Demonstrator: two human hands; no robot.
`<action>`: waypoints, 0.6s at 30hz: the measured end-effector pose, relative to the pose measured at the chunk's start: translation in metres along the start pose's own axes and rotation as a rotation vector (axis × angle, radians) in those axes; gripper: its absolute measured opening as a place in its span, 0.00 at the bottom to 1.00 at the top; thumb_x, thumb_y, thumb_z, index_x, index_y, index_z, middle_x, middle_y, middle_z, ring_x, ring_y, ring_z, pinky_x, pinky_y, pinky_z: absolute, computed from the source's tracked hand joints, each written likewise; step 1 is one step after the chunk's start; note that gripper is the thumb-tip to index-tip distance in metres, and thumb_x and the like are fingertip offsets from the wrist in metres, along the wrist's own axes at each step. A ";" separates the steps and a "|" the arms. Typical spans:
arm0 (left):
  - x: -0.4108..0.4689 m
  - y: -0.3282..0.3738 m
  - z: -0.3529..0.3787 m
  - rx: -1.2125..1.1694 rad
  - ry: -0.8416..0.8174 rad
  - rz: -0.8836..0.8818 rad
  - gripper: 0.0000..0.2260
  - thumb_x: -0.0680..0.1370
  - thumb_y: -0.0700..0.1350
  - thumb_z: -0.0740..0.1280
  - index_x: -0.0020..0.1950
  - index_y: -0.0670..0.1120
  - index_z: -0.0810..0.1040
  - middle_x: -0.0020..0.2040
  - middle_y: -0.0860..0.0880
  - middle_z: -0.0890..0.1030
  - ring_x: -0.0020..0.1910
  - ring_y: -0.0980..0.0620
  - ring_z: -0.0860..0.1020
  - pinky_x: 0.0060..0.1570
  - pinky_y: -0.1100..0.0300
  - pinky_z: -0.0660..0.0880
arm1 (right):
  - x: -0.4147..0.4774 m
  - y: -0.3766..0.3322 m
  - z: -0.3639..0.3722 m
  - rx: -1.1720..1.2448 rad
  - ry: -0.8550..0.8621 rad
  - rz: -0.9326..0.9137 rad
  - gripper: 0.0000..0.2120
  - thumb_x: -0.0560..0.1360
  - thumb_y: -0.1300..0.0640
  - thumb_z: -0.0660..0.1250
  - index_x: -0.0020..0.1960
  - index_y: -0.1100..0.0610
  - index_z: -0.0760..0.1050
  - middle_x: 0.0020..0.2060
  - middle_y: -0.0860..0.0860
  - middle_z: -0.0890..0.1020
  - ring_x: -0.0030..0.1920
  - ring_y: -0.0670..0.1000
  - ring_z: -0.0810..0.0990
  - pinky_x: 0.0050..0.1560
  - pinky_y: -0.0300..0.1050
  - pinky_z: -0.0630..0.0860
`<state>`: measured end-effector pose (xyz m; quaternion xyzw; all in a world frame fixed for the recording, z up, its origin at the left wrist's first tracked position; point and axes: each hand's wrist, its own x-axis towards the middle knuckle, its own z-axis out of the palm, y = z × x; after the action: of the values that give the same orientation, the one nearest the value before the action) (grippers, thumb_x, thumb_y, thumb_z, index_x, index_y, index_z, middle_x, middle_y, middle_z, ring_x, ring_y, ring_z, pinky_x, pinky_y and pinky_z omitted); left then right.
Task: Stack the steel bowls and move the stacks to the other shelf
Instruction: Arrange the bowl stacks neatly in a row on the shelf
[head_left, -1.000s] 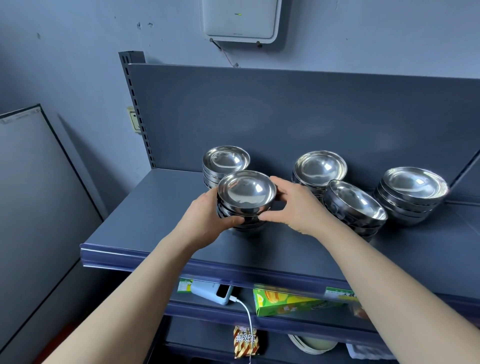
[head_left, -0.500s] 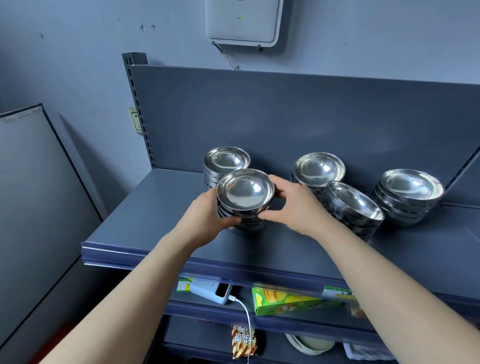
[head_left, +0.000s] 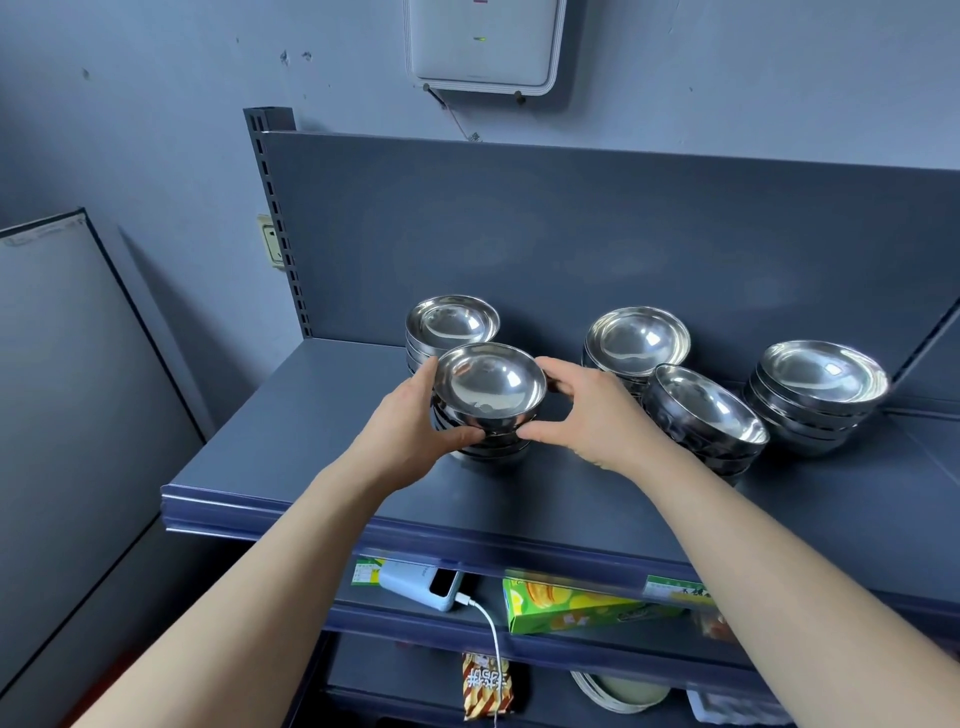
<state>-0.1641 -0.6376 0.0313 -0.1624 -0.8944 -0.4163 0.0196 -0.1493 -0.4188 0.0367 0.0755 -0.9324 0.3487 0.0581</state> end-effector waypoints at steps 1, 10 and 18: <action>0.001 -0.001 0.001 0.005 -0.003 -0.004 0.28 0.70 0.49 0.76 0.66 0.56 0.67 0.57 0.62 0.75 0.61 0.56 0.74 0.54 0.60 0.69 | 0.001 -0.001 -0.001 -0.002 -0.003 -0.004 0.31 0.60 0.39 0.73 0.63 0.41 0.73 0.54 0.42 0.82 0.58 0.49 0.80 0.58 0.55 0.78; 0.000 -0.006 0.003 -0.002 -0.050 -0.053 0.38 0.67 0.48 0.78 0.70 0.56 0.60 0.50 0.65 0.70 0.57 0.52 0.74 0.52 0.59 0.71 | 0.002 0.002 0.004 0.038 -0.091 0.056 0.38 0.59 0.41 0.78 0.67 0.40 0.67 0.56 0.42 0.80 0.55 0.48 0.81 0.56 0.54 0.79; -0.006 -0.017 -0.006 -0.018 -0.046 -0.044 0.37 0.66 0.46 0.79 0.68 0.59 0.61 0.50 0.69 0.71 0.55 0.52 0.78 0.55 0.56 0.75 | -0.007 -0.001 0.021 0.071 -0.026 0.007 0.33 0.65 0.51 0.78 0.66 0.39 0.69 0.50 0.40 0.82 0.45 0.43 0.83 0.51 0.49 0.81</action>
<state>-0.1638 -0.6543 0.0221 -0.1525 -0.8941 -0.4209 -0.0114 -0.1438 -0.4331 0.0203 0.0786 -0.9205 0.3806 0.0418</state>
